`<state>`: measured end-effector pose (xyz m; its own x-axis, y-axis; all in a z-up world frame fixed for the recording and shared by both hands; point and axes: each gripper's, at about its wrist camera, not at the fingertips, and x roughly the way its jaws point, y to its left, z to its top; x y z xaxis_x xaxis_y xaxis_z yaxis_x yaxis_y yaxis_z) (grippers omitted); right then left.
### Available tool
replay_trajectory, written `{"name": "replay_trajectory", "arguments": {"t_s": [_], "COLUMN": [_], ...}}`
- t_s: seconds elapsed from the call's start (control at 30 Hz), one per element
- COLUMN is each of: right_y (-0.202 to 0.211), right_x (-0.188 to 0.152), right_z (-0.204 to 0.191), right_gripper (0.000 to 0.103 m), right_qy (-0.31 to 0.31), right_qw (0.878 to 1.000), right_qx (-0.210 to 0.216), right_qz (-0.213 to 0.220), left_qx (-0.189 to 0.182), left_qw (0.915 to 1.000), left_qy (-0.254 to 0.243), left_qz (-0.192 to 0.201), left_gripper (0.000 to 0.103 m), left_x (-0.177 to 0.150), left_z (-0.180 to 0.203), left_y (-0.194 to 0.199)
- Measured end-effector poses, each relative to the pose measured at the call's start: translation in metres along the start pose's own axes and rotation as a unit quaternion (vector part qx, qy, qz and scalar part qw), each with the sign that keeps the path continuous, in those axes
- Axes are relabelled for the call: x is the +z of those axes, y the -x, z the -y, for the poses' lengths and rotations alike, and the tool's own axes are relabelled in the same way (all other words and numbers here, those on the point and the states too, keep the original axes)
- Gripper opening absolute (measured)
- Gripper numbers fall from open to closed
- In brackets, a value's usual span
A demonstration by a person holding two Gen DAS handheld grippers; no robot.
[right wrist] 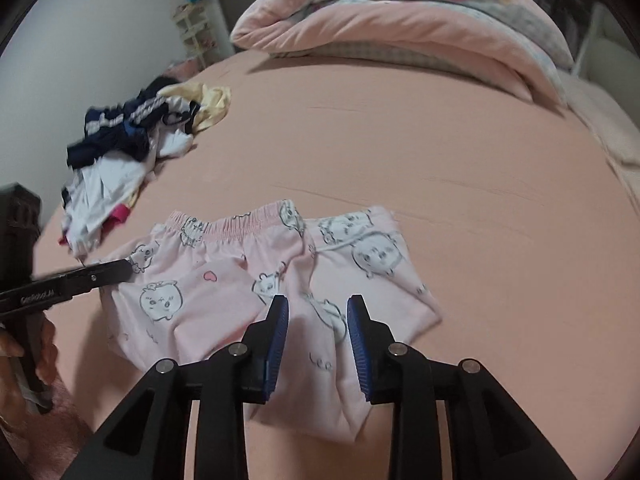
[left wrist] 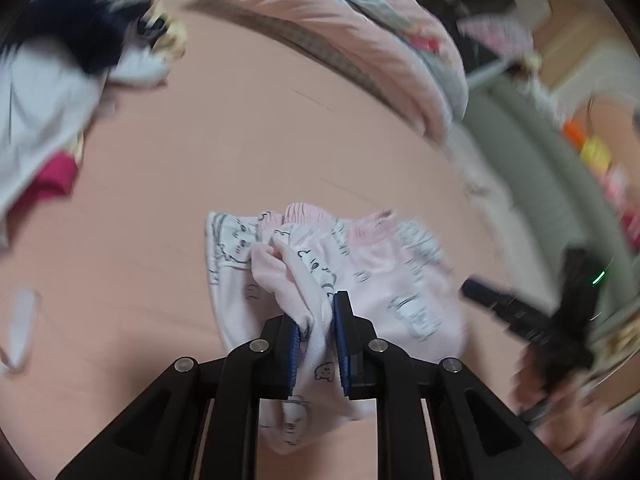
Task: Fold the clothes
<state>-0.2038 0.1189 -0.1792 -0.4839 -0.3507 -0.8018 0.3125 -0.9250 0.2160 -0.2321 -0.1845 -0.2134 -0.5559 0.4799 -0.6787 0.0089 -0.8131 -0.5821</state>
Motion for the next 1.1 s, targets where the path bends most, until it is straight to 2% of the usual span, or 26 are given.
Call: {"name": "replay_trajectory", "arguments": {"t_s": [0.03, 0.1, 0.13, 0.17, 0.2, 0.27, 0.3, 0.37, 0.47, 0.53, 0.6, 0.63, 0.67, 0.7, 0.73, 0.77, 0.9, 1.03, 1.1], "right_y": [0.002, 0.007, 0.009, 0.011, 0.015, 0.02, 0.021, 0.016, -0.003, -0.01, -0.011, -0.011, -0.013, -0.019, -0.026, -0.031, -0.011, 0.021, 0.03], "right_x": [-0.001, -0.006, -0.009, -0.011, -0.015, -0.024, -0.027, -0.03, -0.034, -0.038, -0.037, -0.036, -0.035, -0.035, -0.035, -0.036, -0.034, -0.035, -0.044], "right_z": [0.009, 0.015, 0.017, 0.019, 0.014, 0.005, 0.003, 0.01, 0.015, 0.01, 0.009, 0.009, 0.011, 0.013, 0.015, 0.015, 0.009, 0.01, 0.006], "right_gripper": [0.03, 0.03, 0.03, 0.03, 0.03, 0.03, 0.03, 0.031, 0.031, 0.031, 0.031, 0.031, 0.031, 0.028, 0.023, 0.008, 0.005, 0.005, 0.004], "right_qy": [-0.024, -0.031, -0.031, -0.031, -0.004, 0.043, 0.053, 0.033, 0.022, 0.035, 0.034, 0.032, 0.026, 0.017, 0.008, 0.006, 0.014, 0.01, 0.022], "right_qw": [1.0, 0.999, 0.998, 0.996, 0.996, 0.996, 0.996, 0.996, 0.994, 0.991, 0.991, 0.991, 0.991, 0.989, 0.988, 0.986, 0.981, 0.984, 0.986], "right_qx": [0.008, 0.039, 0.055, 0.071, 0.081, 0.065, 0.055, 0.062, 0.071, 0.089, 0.096, 0.099, 0.106, 0.111, 0.116, 0.122, 0.152, 0.148, 0.123], "right_qz": [0.001, -0.014, -0.023, -0.031, -0.04, -0.043, -0.042, -0.048, -0.078, -0.093, -0.087, -0.083, -0.082, -0.092, -0.104, -0.117, -0.116, -0.104, -0.109], "left_qx": [-0.014, -0.057, -0.065, -0.065, -0.036, 0.041, 0.062, 0.078, 0.121, 0.153, 0.149, 0.139, 0.129, 0.119, 0.112, 0.106, 0.09, 0.094, 0.108], "left_qw": [0.9998, 0.9978, 0.9971, 0.9972, 0.9989, 0.9987, 0.9968, 0.9924, 0.9807, 0.9739, 0.9752, 0.9765, 0.9777, 0.9791, 0.9803, 0.9818, 0.9858, 0.9827, 0.9791], "left_qy": [0.01, 0.025, 0.029, 0.03, 0.022, -0.007, -0.024, -0.059, -0.119, -0.144, -0.147, -0.152, -0.157, -0.157, -0.151, -0.142, -0.113, -0.115, -0.114], "left_qz": [-0.005, -0.026, -0.025, -0.023, -0.021, -0.03, -0.043, -0.075, -0.097, -0.086, -0.072, -0.062, -0.053, -0.052, -0.06, -0.067, -0.087, -0.111, -0.13], "left_gripper": [0.019, 0.039, 0.051, 0.052, 0.052, 0.052, 0.052, 0.052, 0.052, 0.052, 0.052, 0.051, 0.042, 0.032, 0.011, 0.011, 0.007, 0.005, 0.005], "left_x": [0.002, 0.001, -0.001, -0.003, -0.007, -0.018, -0.025, -0.039, -0.054, -0.054, -0.05, -0.048, -0.047, -0.047, -0.046, -0.046, -0.042, -0.05, -0.058], "left_z": [-0.003, -0.006, -0.005, -0.004, 0.0, 0.009, 0.013, 0.023, 0.038, 0.044, 0.049, 0.053, 0.056, 0.057, 0.055, 0.052, 0.047, 0.048, 0.042], "left_y": [0.001, 0.002, 0.006, 0.01, 0.014, 0.019, 0.016, 0.005, -0.016, -0.029, -0.034, -0.034, -0.035, -0.036, -0.037, -0.033, -0.013, 0.009, 0.01]}}
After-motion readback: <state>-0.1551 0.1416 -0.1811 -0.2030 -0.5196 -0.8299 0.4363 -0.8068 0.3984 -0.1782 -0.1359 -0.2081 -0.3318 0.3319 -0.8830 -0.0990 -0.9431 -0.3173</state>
